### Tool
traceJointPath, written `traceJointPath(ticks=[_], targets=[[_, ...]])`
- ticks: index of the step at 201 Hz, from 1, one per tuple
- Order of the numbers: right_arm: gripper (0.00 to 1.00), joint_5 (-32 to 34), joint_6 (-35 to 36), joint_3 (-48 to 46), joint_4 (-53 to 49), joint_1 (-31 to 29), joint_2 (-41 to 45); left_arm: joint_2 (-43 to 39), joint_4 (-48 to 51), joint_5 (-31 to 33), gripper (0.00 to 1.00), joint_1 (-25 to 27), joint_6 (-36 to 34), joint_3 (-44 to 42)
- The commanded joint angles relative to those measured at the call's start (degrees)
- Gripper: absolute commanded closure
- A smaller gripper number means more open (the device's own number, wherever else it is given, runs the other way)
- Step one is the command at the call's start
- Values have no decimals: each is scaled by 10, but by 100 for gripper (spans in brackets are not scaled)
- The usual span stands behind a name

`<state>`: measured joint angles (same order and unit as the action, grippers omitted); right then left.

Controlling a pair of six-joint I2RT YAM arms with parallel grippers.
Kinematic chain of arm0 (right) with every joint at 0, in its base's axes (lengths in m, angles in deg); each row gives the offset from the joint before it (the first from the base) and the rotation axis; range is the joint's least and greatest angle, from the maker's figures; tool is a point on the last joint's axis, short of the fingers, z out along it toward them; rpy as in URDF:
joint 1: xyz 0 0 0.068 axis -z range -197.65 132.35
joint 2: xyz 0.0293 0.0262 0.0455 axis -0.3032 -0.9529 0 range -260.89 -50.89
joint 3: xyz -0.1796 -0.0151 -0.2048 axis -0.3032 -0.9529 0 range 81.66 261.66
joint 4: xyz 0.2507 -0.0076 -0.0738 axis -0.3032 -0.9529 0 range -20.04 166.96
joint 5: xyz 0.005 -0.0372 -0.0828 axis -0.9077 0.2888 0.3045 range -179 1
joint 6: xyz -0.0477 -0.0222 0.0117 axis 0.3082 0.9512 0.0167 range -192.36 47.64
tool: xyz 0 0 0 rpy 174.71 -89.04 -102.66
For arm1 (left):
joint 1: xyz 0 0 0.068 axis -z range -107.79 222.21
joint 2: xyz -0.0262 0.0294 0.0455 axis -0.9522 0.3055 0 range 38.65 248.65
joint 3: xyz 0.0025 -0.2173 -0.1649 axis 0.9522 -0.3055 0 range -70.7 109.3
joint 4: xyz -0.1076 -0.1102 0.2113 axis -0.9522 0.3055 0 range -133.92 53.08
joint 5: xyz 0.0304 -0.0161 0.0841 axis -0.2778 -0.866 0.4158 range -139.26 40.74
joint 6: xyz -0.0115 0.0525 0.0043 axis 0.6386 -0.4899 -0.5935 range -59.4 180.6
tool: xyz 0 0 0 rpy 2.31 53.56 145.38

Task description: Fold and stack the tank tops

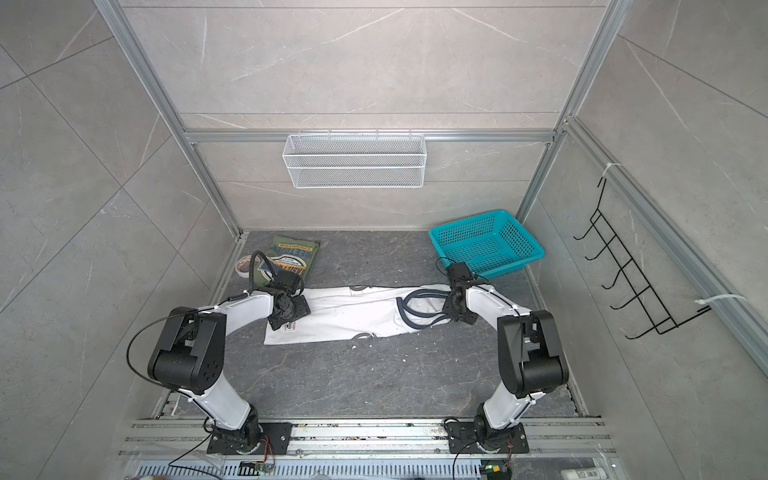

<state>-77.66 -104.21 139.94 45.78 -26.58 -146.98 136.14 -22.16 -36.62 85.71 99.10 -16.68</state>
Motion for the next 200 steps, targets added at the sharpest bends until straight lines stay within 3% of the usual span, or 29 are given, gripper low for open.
traceJointPath(ticks=[1, 19, 59, 84, 124, 164, 200], targets=[[44, 14, 10, 16, 12, 1, -19, 14, 32, -6, 19, -14, 6, -25], [50, -1, 13, 21, 26, 2, -25, 13, 31, -6, 18, -14, 5, -27], [83, 57, 4, 54, -41, 1, -5, 9, 30, -6, 19, -14, 5, -29], [91, 93, -11, 70, -122, 0, 21, 11, 29, -3, 19, -14, 6, -29], [92, 78, -15, 51, -205, 0, 28, 8, 29, 1, 19, -14, 6, -31], [85, 80, -4, 47, -233, 10, -11, 3, 26, 2, 19, -14, 4, -34], [63, 119, -1, 102, -231, 19, -64, 3, 25, 0, 18, -14, -1, -33]])
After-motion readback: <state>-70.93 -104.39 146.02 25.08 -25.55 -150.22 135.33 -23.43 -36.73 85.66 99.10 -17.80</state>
